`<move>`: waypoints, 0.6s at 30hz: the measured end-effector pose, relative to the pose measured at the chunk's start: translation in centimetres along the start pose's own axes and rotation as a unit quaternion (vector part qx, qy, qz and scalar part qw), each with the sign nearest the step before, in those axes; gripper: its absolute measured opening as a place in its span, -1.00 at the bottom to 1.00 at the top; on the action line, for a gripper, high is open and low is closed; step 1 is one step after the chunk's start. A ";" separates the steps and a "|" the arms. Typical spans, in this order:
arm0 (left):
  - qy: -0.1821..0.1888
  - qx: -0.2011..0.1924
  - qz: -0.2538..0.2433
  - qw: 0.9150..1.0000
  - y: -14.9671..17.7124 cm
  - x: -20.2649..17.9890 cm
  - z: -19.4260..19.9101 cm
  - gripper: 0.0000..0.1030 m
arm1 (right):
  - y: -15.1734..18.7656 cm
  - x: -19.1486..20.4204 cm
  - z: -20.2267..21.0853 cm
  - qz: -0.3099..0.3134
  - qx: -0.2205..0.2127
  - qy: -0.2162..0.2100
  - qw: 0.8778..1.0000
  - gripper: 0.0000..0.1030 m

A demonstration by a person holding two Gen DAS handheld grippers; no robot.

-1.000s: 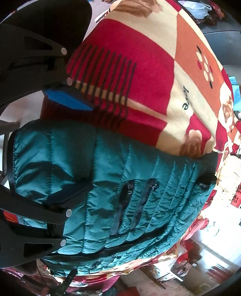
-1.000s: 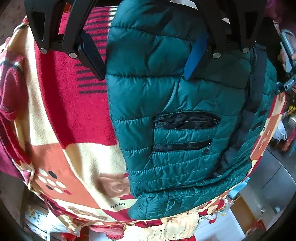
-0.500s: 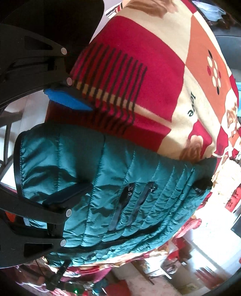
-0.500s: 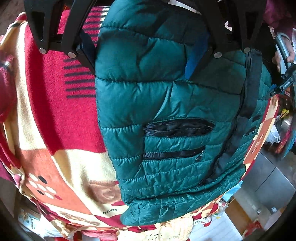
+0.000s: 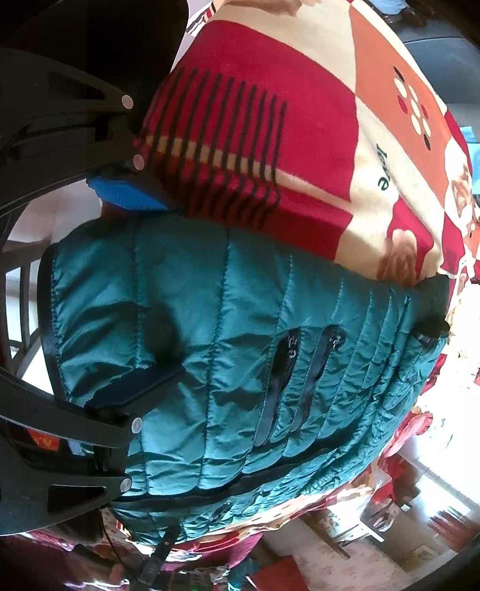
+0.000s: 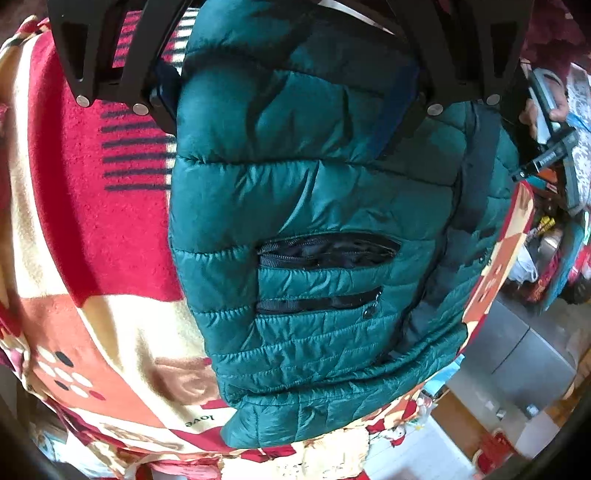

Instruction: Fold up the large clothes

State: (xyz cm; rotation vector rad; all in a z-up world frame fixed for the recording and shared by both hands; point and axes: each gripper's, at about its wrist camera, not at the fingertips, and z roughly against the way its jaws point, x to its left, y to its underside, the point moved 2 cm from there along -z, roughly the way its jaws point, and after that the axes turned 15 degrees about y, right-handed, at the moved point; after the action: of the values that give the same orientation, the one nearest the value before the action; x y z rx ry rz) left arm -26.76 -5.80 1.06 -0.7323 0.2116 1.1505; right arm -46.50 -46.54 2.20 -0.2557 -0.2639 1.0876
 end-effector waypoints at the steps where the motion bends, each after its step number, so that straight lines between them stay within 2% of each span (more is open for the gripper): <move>1: 0.003 0.005 -0.007 1.000 0.1 -0.2 -0.1 0.51 | 0.0 0.1 0.1 0.005 -0.003 0.001 1.000 0.54; 3: 0.006 0.009 -0.019 1.000 0.0 -0.7 -0.3 0.43 | 0.0 0.9 0.4 0.030 -0.015 0.005 0.999 0.28; 5: 0.006 0.003 -0.022 1.000 -0.1 -1.0 0.0 -0.05 | -0.2 1.5 0.6 0.051 -0.024 0.014 0.998 0.06; 8: 0.012 -0.023 -0.018 0.999 -1.0 -1.0 1.3 -0.51 | -0.7 2.0 0.9 0.075 -0.041 0.030 0.996 -0.20; 11: 0.036 -0.047 -0.019 0.998 -2.0 -1.4 2.7 -0.65 | -1.5 2.2 1.5 0.085 -0.058 0.031 0.994 -0.42; 13: 0.041 -0.059 -0.033 0.997 -2.8 -2.1 3.4 -0.67 | -2.4 1.9 2.2 0.073 -0.070 0.019 0.995 -0.53; 18: 0.039 -0.087 -0.065 0.993 -4.8 -3.7 4.6 -0.68 | -5.8 1.3 4.6 0.034 -0.119 -0.016 0.992 -0.56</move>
State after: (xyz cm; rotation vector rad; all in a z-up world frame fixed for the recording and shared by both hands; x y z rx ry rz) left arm -24.98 -6.66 8.43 -0.9322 0.1274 1.0265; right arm -42.60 -47.65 8.54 -0.4631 -0.4168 1.1295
